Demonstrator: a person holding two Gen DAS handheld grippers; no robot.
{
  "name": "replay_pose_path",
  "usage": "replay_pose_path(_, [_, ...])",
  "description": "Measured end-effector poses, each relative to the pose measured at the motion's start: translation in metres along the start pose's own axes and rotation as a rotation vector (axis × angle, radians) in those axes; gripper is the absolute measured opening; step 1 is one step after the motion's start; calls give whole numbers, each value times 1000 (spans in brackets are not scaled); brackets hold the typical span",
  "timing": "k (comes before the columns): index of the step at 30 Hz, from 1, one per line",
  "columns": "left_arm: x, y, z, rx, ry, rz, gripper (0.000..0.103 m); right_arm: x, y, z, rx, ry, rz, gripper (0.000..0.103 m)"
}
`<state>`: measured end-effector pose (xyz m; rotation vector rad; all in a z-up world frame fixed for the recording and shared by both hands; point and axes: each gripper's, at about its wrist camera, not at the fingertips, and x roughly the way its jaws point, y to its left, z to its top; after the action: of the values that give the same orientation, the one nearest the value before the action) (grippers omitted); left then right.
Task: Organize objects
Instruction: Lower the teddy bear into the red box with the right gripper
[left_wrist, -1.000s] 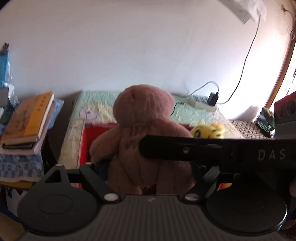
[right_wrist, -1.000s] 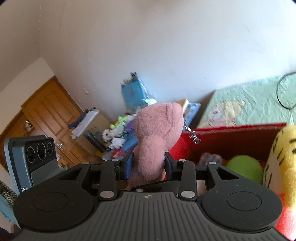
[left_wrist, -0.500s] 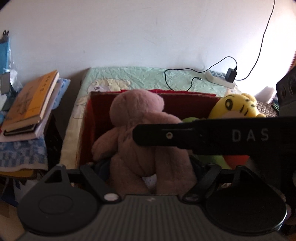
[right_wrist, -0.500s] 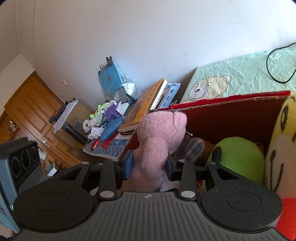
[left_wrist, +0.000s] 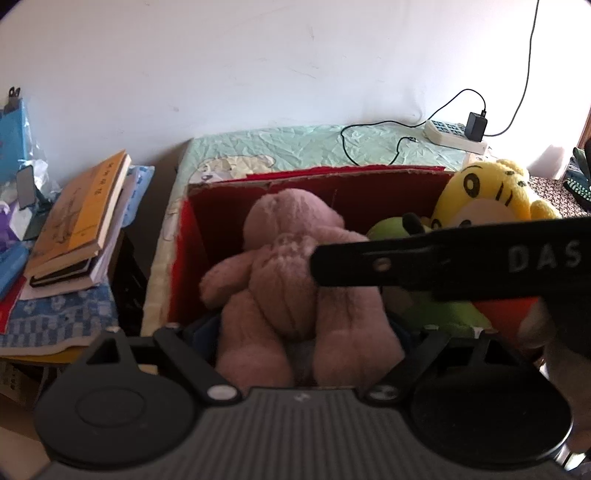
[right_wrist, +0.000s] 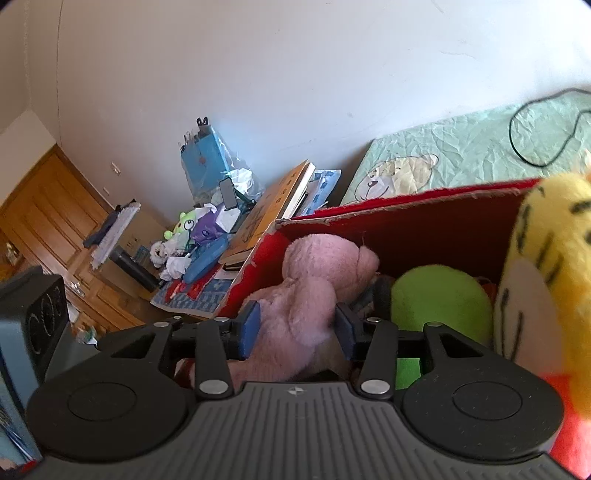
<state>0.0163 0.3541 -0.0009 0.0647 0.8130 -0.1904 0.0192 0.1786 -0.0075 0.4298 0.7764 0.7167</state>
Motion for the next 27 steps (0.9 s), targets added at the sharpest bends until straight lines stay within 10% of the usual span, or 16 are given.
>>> replay_pose_path(27, [-9,-29,11,69,46,130,94,-36,-9,-22,51,-43,-95,34])
